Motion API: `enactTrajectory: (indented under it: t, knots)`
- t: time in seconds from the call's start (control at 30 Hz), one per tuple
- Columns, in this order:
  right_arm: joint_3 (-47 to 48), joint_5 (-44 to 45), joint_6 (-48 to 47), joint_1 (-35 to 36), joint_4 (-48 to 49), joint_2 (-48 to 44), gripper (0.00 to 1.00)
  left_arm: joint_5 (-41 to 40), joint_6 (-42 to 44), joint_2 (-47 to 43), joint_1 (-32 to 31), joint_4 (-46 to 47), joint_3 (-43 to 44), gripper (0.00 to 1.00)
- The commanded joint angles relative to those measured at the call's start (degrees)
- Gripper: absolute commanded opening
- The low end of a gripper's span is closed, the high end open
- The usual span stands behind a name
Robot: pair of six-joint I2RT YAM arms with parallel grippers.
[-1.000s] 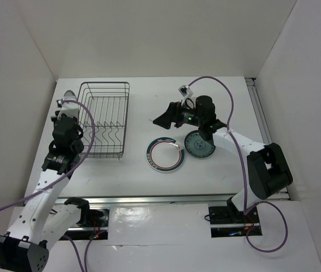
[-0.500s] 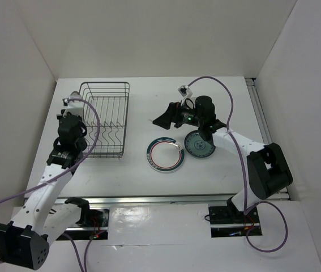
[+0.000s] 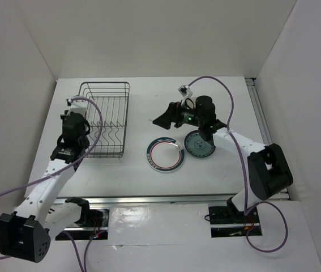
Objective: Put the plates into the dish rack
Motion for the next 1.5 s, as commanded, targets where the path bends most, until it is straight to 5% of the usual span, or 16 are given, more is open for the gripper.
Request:
enactTrajectory:
  t: [0.0, 0.13, 0.37, 0.47, 0.57, 0.77, 1.03, 1.13, 1.47]
  knots:
    - [-0.1, -0.2, -0.7, 0.5, 0.8, -1.9, 1.0, 0.3, -3.3, 0.6, 0.1, 3.4, 1.1, 0.07]
    - [-0.1, -0.2, -0.7, 0.5, 0.8, -1.3, 1.0, -0.3, -5.1, 4.1, 0.1, 1.2, 2.2, 0.14]
    - [-0.6, 4.4, -2.7, -1.1, -2.4, -1.9, 1.0, -0.9, -9.8, 6.1, 0.8, -1.8, 4.4, 0.57]
    - [1.5, 17.6, -3.8, -2.9, -10.7, -3.2, 1.0, -1.5, -14.0, 6.1, 0.8, -3.8, 7.1, 0.72]
    - [1.5, 33.5, -2.1, -7.0, -16.8, -5.1, 1.0, 0.3, -17.9, 3.2, 0.8, -9.5, 11.9, 1.0]
    - [3.1, 41.9, 0.9, -21.1, -23.5, -1.3, 1.0, 24.3, -22.5, -1.5, 1.3, -15.8, 17.0, 1.0]
    - [9.2, 37.8, 0.3, -25.7, -21.4, 12.1, 0.95, 47.3, -26.0, -2.6, 1.3, -13.0, 16.8, 1.0]
    - [13.6, 35.5, -1.7, -26.2, -21.4, 18.0, 0.94, 52.5, -32.2, -4.8, 1.3, -12.1, 17.7, 1.0]
    - [22.1, 35.1, -2.5, -27.9, -23.8, 29.3, 0.93, 52.5, -29.9, -6.9, 1.3, -10.4, 16.4, 1.0]
